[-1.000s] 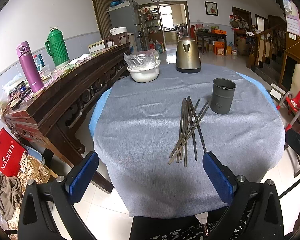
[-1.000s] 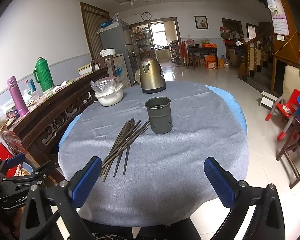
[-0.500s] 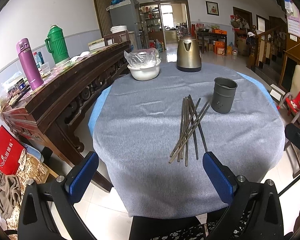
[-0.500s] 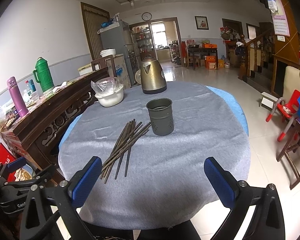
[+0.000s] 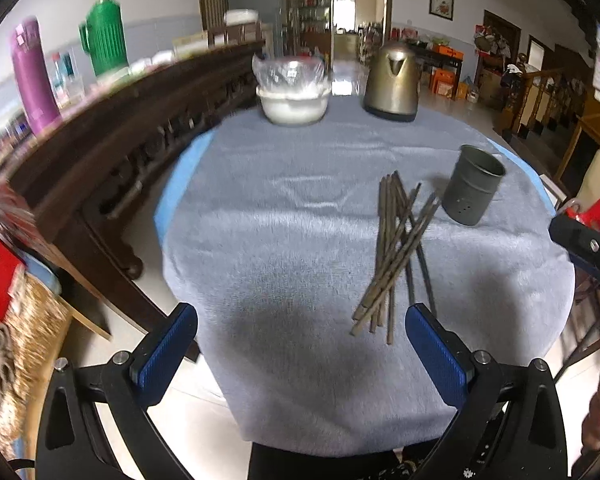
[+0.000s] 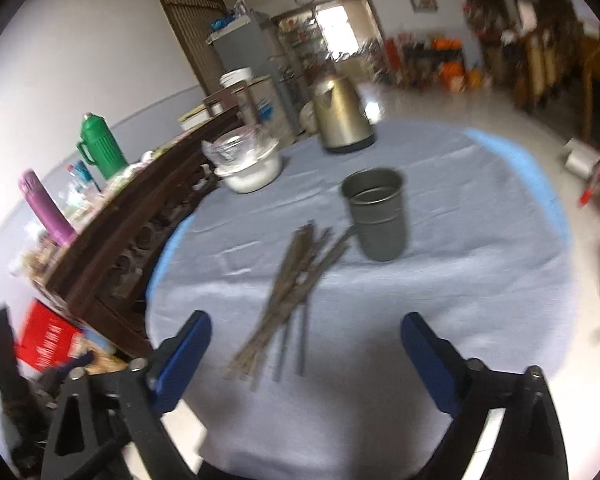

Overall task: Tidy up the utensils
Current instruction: 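Move the right tool to the chopstick pile while the left tool approaches it too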

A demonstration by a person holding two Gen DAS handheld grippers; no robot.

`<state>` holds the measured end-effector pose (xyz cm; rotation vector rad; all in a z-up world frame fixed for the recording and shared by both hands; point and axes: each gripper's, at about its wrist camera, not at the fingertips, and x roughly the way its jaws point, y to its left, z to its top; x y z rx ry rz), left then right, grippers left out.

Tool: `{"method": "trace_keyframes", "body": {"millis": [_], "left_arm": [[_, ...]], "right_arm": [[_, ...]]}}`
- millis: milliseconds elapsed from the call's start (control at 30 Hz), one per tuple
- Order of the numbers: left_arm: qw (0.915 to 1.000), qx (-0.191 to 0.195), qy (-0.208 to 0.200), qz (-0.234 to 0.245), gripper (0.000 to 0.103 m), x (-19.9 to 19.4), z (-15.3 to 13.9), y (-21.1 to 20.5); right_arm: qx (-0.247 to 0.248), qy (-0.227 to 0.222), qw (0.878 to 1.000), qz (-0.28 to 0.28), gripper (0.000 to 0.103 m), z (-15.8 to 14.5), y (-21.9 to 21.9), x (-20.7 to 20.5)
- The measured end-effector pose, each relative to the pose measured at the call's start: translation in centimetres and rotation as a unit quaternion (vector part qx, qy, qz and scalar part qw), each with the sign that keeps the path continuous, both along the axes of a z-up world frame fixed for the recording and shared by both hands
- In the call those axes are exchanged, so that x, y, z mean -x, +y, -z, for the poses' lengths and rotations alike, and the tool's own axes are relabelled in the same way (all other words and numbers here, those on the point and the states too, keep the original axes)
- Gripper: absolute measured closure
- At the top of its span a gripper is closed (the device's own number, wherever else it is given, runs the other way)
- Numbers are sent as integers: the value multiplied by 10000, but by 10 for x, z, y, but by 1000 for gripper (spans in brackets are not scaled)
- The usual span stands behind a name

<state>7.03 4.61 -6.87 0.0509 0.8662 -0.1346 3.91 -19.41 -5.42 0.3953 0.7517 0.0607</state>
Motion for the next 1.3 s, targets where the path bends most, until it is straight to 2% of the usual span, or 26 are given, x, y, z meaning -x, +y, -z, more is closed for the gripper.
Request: {"method": "trace_keyframes", "body": {"millis": [33,67,133,200,233,267,333,367,433,533,667,800,967,1067,1167,1300], "left_arm": [[9999,82,114,1,0,-9,5,2],[9996,172,239,-9,0,-19,11,6],[9978,397,526,-38,1,-40,23,13],[9957,582,720,-24,6,-56,32,17],[9945,652,821,15,15,-66,37,17],[9936,687,892,55,19,-71,41,15],[9904,851,1070,181,36,-86,48,12],[9887,946,1133,244,40,-92,50,10],[9858,1080,1224,388,51,-103,54,4],[9822,1212,1344,497,72,-114,60,-2],[9778,1325,1480,667,77,-126,65,-8],[9675,1632,1668,975,77,-141,67,-14],[9548,1811,2038,1181,77,-156,85,-32],[9480,1934,2244,1163,77,-165,97,-45],[9470,1939,2202,1303,76,-163,97,-58],[9467,1998,2192,1258,77,-163,103,-68]], "right_arm": [[-189,137,9997,-16,26,7,-3,-14],[-288,257,9992,-39,30,15,-5,-26],[-691,598,9958,-32,47,34,-11,-55],[-1000,837,9915,-16,60,52,-15,-79],[-1065,931,9899,40,64,61,-17,-89],[-1190,1044,9872,168,64,71,-19,-100],[-1470,1181,9817,265,66,83,-21,-112],[-1551,1263,9793,312,66,88,-19,-117],[-1561,1391,9769,453,75,98,-16,-127],[-1587,1526,9733,646,77,110,-13,-138],[-1807,1676,9655,838,85,125,-11,-148],[-1554,1548,9721,831,93,119,-7,-150],[-1190,1571,9777,730,94,119,-9,-147],[-1199,1543,9783,687,95,121,-17,-140],[-834,1481,9830,694,95,117,-20,-136],[-920,1436,9835,603,95,117,-26,-133]]}}
